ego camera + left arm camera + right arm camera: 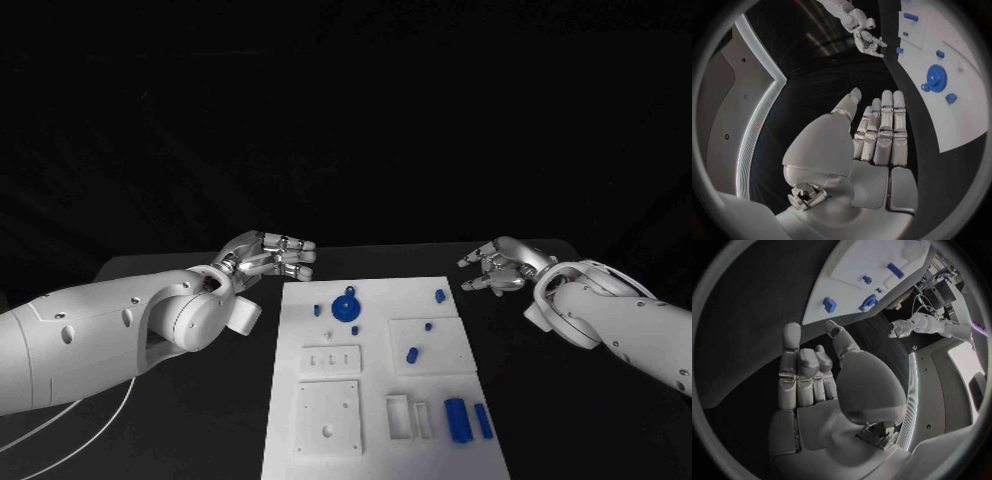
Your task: Assemble the parts on the task board
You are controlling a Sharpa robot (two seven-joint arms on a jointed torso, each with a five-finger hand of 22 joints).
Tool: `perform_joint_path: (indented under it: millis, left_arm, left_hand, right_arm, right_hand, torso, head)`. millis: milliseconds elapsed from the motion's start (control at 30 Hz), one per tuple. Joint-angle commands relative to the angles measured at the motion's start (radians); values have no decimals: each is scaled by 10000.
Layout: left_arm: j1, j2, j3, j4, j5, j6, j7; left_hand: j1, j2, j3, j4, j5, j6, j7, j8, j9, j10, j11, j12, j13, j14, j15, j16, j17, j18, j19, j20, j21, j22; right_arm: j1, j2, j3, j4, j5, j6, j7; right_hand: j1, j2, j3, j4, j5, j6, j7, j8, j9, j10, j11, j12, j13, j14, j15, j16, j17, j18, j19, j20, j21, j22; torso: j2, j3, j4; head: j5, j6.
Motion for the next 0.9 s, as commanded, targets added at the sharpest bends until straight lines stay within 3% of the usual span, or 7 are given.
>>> perform_joint_path:
  millis: [33, 133, 300, 633, 900]
  left_arm:
    - [-8, 28, 4, -15, -18, 138, 168]
    - [-16, 34, 4, -41, -18, 147, 168]
    - [-25, 38, 4, -64, -18, 178, 164]
    - [-30, 49, 4, -61, -18, 203, 156]
    - [-32, 56, 4, -57, -18, 209, 146]
  left_hand:
    - [15, -39, 55, 9, 33, -68, -11, 15, 7, -41, -9, 44, 14, -68, -26, 38, -12, -2, -83, 10, 31, 28]
    - [15, -39, 55, 9, 33, -68, -11, 15, 7, -41, -9, 44, 14, -68, -26, 38, -12, -2, -83, 10, 31, 28]
    - [18, -39, 74, -18, 27, -66, -8, 18, 9, -48, -6, 45, 14, -77, -24, 32, -14, 1, -106, 11, 61, 40]
    - [18, -39, 74, -18, 27, -66, -8, 18, 9, -48, -6, 45, 14, -77, -24, 32, -14, 1, -106, 11, 61, 40]
    - [18, -39, 74, -18, 27, -66, -8, 18, 9, -48, -6, 45, 14, -77, -24, 32, -14, 1, -106, 11, 61, 40]
  right_arm:
    - [-103, 80, -1, -175, 316, 606, 487]
    - [-186, 176, -1, -348, 283, 668, 517]
    - [-331, 404, -2, -680, 470, 639, 617]
    - [-580, 770, -3, -983, 614, 670, 679]
    - [-702, 985, -3, -1206, 617, 548, 727]
  right_hand:
    - [32, 15, 113, -25, -3, -71, -16, -36, -14, -68, 32, -47, -28, -30, 33, -46, -18, 72, 104, -21, -49, 48]
    - [162, -7, 382, -41, -190, -74, -9, -37, -15, -68, 32, -47, -34, -32, 31, -40, -12, 75, 103, -27, -74, 127]
    - [84, 4, 597, 21, -876, -62, -33, -33, -13, -15, 8, 22, 14, 3, 17, 28, 46, 62, 146, -38, -112, 212]
    - [29, 68, 645, 15, -916, 35, -44, -30, -11, 15, 4, 90, 76, 21, 13, 102, 117, 60, 183, -42, -150, 255]
    - [-146, 178, 729, 57, -1050, 111, -38, -36, -14, 35, 19, 138, 115, 40, 22, 139, 157, 62, 217, -36, -207, 332]
  torso:
    - [8, -2, 28]
    - [13, 23, 37]
    - [23, 19, 29]
    - [13, 2, 34]
    - [-2, -7, 33]
  head:
    - [-24, 66]
    - [-57, 41]
    - [-25, -19]
    - [-51, -152]
    - [-44, -183]
